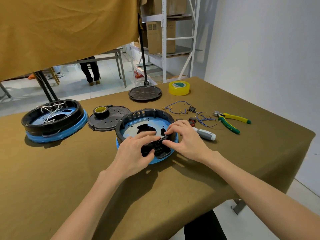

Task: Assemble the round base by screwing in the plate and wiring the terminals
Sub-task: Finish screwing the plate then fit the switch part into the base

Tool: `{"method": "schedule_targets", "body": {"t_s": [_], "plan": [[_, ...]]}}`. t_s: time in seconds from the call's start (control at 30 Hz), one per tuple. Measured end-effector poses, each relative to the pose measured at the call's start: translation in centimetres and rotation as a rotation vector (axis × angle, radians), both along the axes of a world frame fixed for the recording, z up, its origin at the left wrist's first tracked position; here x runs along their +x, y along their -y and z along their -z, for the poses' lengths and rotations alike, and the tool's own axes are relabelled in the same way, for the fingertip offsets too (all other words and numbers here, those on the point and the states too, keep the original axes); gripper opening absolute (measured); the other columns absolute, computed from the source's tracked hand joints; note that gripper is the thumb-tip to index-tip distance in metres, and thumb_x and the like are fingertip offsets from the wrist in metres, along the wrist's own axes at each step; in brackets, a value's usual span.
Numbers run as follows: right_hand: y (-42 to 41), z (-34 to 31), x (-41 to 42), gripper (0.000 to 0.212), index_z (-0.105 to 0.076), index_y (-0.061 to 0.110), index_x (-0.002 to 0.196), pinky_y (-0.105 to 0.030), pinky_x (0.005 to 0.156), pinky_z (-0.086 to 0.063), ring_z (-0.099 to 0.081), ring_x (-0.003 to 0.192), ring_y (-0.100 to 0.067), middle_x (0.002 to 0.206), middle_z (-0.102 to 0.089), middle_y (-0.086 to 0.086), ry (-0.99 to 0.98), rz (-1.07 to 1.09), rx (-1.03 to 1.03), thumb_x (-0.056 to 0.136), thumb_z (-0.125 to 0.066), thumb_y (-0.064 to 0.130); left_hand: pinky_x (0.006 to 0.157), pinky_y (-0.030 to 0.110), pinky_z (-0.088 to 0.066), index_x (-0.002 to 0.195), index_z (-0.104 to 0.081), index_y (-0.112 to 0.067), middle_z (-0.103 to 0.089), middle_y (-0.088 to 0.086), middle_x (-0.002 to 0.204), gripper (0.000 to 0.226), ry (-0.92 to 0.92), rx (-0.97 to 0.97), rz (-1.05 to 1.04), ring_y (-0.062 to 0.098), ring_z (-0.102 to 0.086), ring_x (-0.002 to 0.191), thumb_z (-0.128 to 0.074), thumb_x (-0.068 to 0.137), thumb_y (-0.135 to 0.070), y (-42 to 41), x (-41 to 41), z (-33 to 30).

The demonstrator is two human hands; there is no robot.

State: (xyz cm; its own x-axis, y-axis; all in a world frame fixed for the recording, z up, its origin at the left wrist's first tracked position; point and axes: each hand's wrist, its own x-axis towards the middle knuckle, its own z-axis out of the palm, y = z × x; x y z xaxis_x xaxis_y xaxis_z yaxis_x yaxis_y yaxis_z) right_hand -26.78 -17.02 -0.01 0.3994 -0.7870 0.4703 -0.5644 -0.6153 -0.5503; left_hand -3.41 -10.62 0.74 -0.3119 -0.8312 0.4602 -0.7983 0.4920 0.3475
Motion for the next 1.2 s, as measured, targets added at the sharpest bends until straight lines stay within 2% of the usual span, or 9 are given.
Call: {"method": "schedule_targets", "body": {"t_s": [0.17, 0.23, 0.37, 0.53, 0.67, 0.77, 1.0, 1.1, 1.2], "plan": [[0.1, -0.4, -0.6, 0.027, -0.073, 0.029, 0.113, -0.017, 0.098, -0.034, -0.042, 0.124, -0.001, 0.117, -0.062, 0.019, -0.048, -0.02, 0.0, 0.091, -0.072, 0.045, 0.085, 0.01, -0.048, 0.123, -0.073, -0.029, -0.064, -0.016, 0.113, 0.032, -0.126, -0.005, -0.06, 0.001, -0.06, 0.104, -0.072, 0.092, -0.035, 0.3, 0.2, 0.2], [-0.2, -0.3, -0.3, 0.026, -0.072, 0.026, 0.113, -0.022, 0.099, -0.037, -0.042, 0.123, -0.004, 0.118, -0.062, 0.016, -0.086, 0.004, -0.054, 0.092, -0.07, 0.043, 0.082, 0.011, -0.046, 0.121, -0.074, -0.028, -0.068, -0.015, 0.106, 0.029, -0.126, -0.035, -0.081, 0.002, -0.063, 0.097, -0.072, 0.092, -0.035, 0.2, -0.1, 0.5], [-0.9, -0.4, 0.1, 0.023, -0.069, 0.024, 0.111, -0.029, 0.101, -0.04, -0.042, 0.122, -0.008, 0.119, -0.063, 0.011, -0.127, 0.016, -0.106, 0.092, -0.072, 0.036, 0.093, 0.017, -0.04, 0.121, -0.074, -0.024, -0.076, -0.011, 0.108, 0.029, -0.117, -0.077, -0.083, 0.001, -0.065, 0.098, -0.07, 0.093, -0.031, -0.1, -0.8, 1.0], [-1.0, -2.4, 0.3, 0.028, -0.067, 0.028, 0.122, -0.037, 0.104, -0.035, -0.048, 0.119, -0.011, 0.118, -0.062, 0.009, -0.281, -0.07, -0.097, 0.095, -0.069, 0.035, 0.101, 0.022, -0.037, 0.128, -0.068, -0.026, -0.067, -0.015, 0.106, 0.041, -0.109, -0.023, -0.023, 0.0, -0.056, 0.103, -0.062, 0.09, -0.04, -0.2, 0.3, 1.0], [-0.9, -3.5, 1.2, 0.027, -0.071, 0.03, 0.124, -0.038, 0.103, -0.033, -0.055, 0.109, -0.009, 0.113, -0.066, 0.012, -0.294, -0.16, -0.068, 0.098, -0.067, 0.032, 0.115, 0.023, -0.03, 0.128, -0.065, -0.028, -0.066, -0.016, 0.109, 0.041, -0.201, -0.05, -0.053, 0.001, -0.056, 0.111, -0.075, 0.088, -0.031, -0.4, 1.5, 1.9], [-0.9, -3.8, 1.8, 0.024, -0.076, 0.025, 0.121, -0.036, 0.1, -0.038, -0.059, 0.105, -0.011, 0.111, -0.07, 0.007, -0.314, -0.189, -0.099, 0.098, -0.069, 0.027, 0.12, 0.023, -0.024, 0.119, -0.071, -0.025, -0.068, -0.014, 0.107, 0.032, -0.213, -0.093, -0.064, 0.0, -0.057, 0.109, -0.074, 0.088, -0.035, -0.6, 1.5, 2.4], [-1.6, -3.0, 1.9, 0.021, -0.079, 0.014, 0.115, -0.038, 0.081, -0.05, -0.064, 0.092, -0.022, 0.1, -0.074, -0.003, -0.315, -0.201, -0.276, 0.096, -0.07, 0.017, 0.107, 0.016, -0.028, 0.116, -0.074, -0.022, -0.069, -0.01, 0.101, 0.031, -0.216, -0.115, -0.085, 0.01, -0.058, 0.102, -0.071, 0.087, -0.035, -0.7, 1.0, 2.4], [-1.5, -2.9, 2.0, 0.022, -0.078, 0.017, 0.117, -0.036, 0.084, -0.051, -0.064, 0.094, -0.017, 0.103, -0.074, 0.001, -0.29, -0.2, -0.243, 0.097, -0.07, 0.02, 0.11, 0.02, -0.026, 0.116, -0.074, -0.023, -0.069, -0.011, 0.102, 0.031, -0.229, -0.138, -0.085, 0.01, -0.058, 0.103, -0.071, 0.086, -0.03, -0.9, 0.5, 2.3], [-0.8, -3.2, 1.4, 0.025, -0.077, 0.022, 0.121, -0.022, 0.087, -0.046, -0.058, 0.094, -0.003, 0.104, -0.073, 0.007, -0.247, -0.235, -0.111, 0.097, -0.07, 0.021, 0.108, 0.023, -0.029, 0.115, -0.075, -0.024, -0.071, -0.012, 0.101, 0.031, -0.238, -0.142, -0.091, 0.011, -0.06, 0.102, -0.071, 0.085, -0.03, -0.9, 0.4, 2.2]]}}
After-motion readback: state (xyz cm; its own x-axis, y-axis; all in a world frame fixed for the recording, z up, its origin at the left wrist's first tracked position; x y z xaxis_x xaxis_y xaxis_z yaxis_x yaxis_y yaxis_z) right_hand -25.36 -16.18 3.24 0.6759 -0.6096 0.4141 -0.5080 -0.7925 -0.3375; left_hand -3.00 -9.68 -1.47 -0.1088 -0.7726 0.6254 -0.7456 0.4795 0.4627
